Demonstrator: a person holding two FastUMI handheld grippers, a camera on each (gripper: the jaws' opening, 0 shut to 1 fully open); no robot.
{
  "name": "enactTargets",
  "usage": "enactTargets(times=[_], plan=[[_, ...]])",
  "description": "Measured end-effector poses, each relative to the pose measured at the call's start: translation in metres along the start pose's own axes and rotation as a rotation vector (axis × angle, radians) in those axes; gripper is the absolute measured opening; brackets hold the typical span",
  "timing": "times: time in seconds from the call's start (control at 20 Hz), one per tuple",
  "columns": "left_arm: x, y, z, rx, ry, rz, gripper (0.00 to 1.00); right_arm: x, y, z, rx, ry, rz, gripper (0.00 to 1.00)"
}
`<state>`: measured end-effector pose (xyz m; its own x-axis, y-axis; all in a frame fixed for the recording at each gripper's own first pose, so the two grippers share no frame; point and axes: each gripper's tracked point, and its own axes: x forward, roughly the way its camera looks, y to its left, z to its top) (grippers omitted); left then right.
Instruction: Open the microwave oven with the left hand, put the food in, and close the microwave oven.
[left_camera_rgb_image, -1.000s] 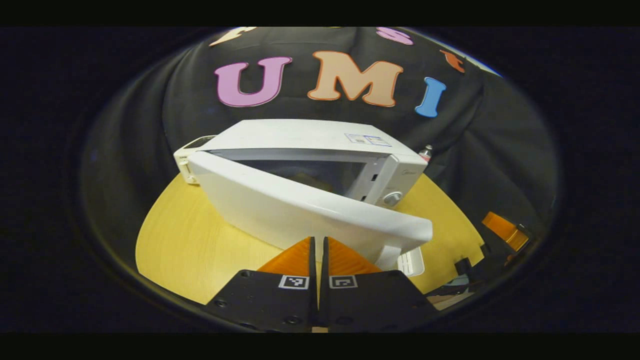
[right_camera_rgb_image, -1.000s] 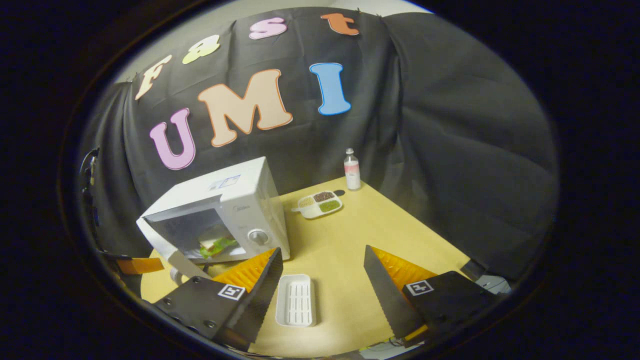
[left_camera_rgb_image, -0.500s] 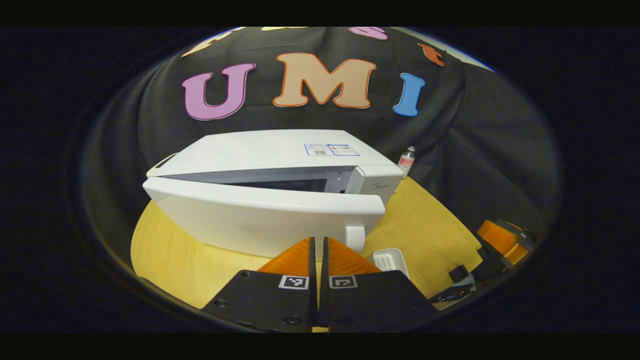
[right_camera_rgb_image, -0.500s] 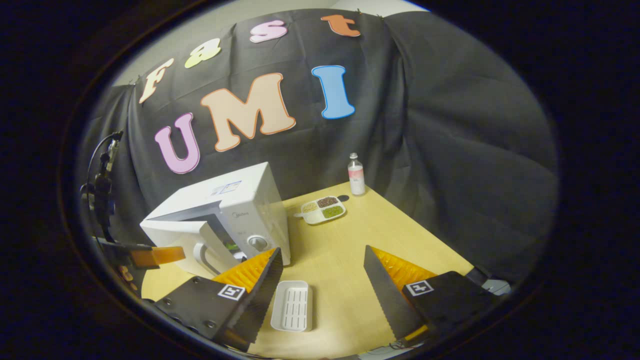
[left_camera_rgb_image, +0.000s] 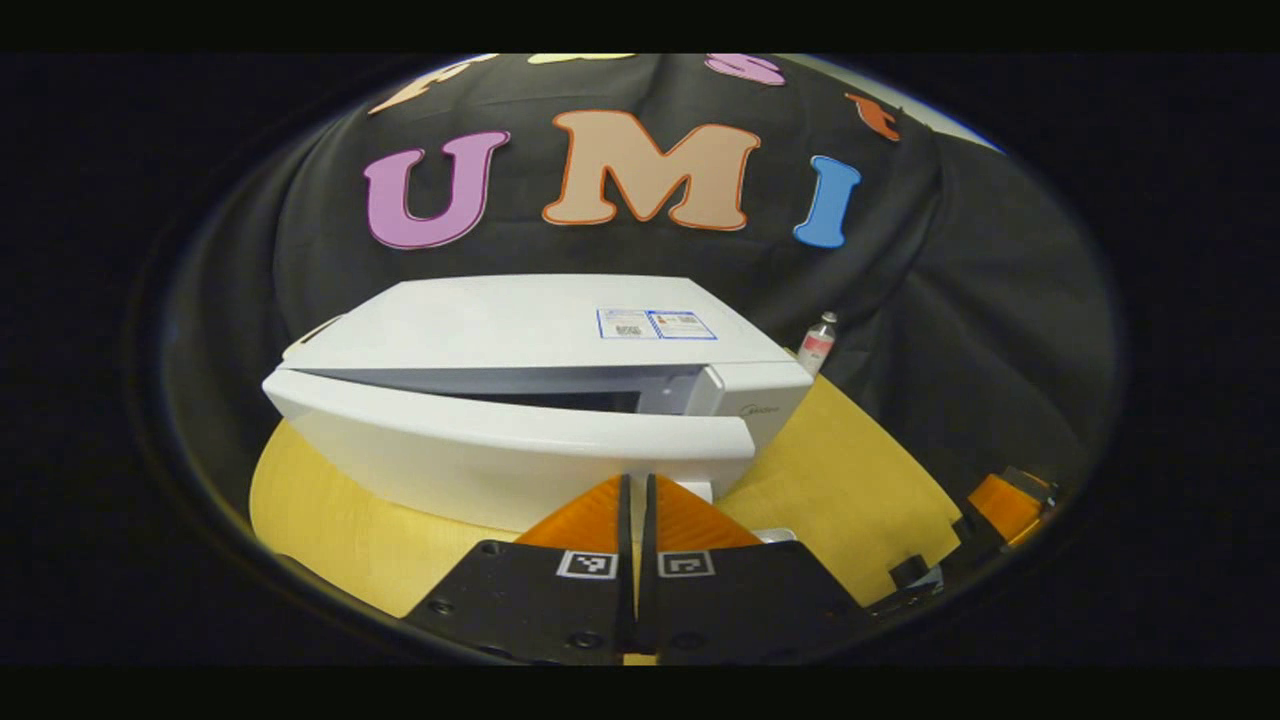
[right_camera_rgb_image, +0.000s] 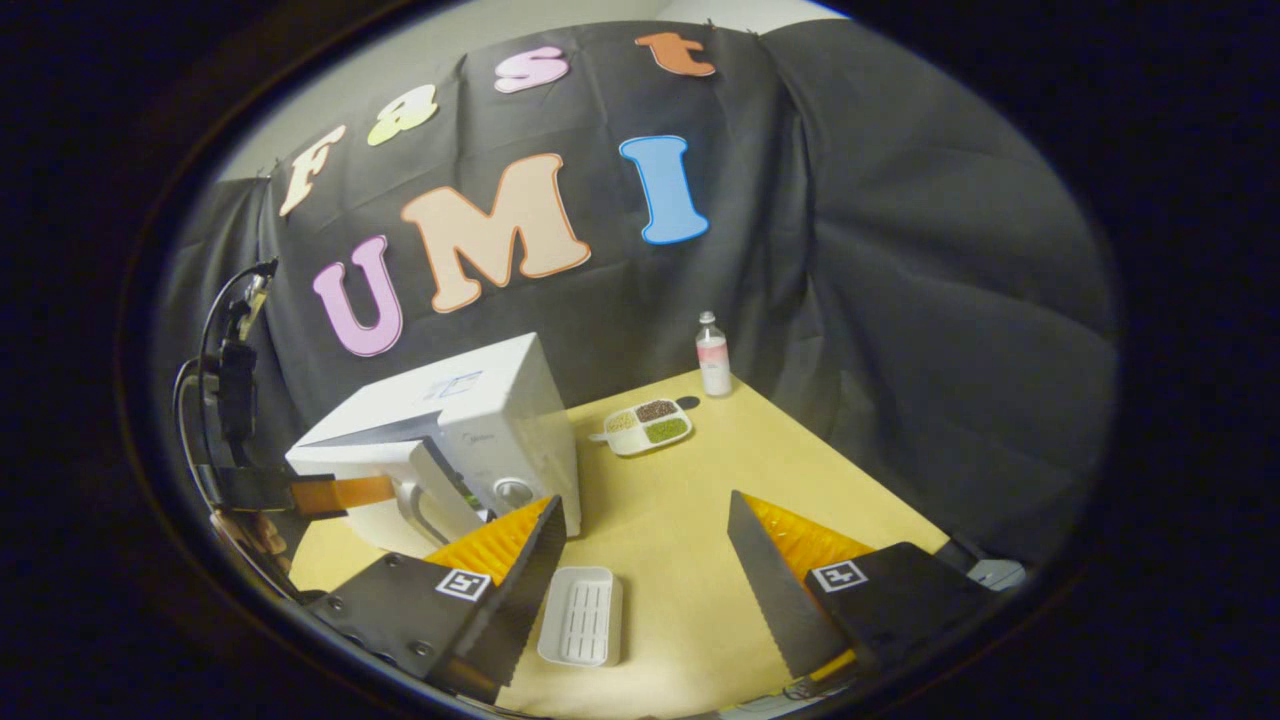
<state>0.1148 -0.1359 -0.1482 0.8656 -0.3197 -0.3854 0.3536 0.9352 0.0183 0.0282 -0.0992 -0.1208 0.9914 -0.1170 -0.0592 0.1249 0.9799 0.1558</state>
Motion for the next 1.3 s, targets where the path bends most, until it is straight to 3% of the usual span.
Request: enactTargets(times=[0.3, 0.35, 0.85, 0.9, 1.3], plan=[[0.023, -0.004, 0.022, 0.000, -0.057, 0.041, 0.00, 0.004, 0.002, 0.001, -0.009, 0.009, 0.020, 1.00], [0.027, -0.004, 0.024, -0.015, -0.065, 0.050, 0.01, 0.004, 0.001, 0.001, -0.010, 0.008, 0.022, 0.92], [0.033, -0.008, 0.025, -0.041, -0.077, 0.103, 0.00, 0.018, -0.015, -0.007, -0.023, 0.062, 0.015, 0.92], [0.034, -0.008, 0.026, -0.048, -0.082, 0.107, 0.00, 0.021, -0.015, -0.007, -0.027, 0.066, 0.019, 1.00], [0.035, -0.007, 0.028, -0.102, -0.117, 0.132, 0.00, 0.028, -0.025, -0.011, -0.015, 0.091, 0.029, 1.00]])
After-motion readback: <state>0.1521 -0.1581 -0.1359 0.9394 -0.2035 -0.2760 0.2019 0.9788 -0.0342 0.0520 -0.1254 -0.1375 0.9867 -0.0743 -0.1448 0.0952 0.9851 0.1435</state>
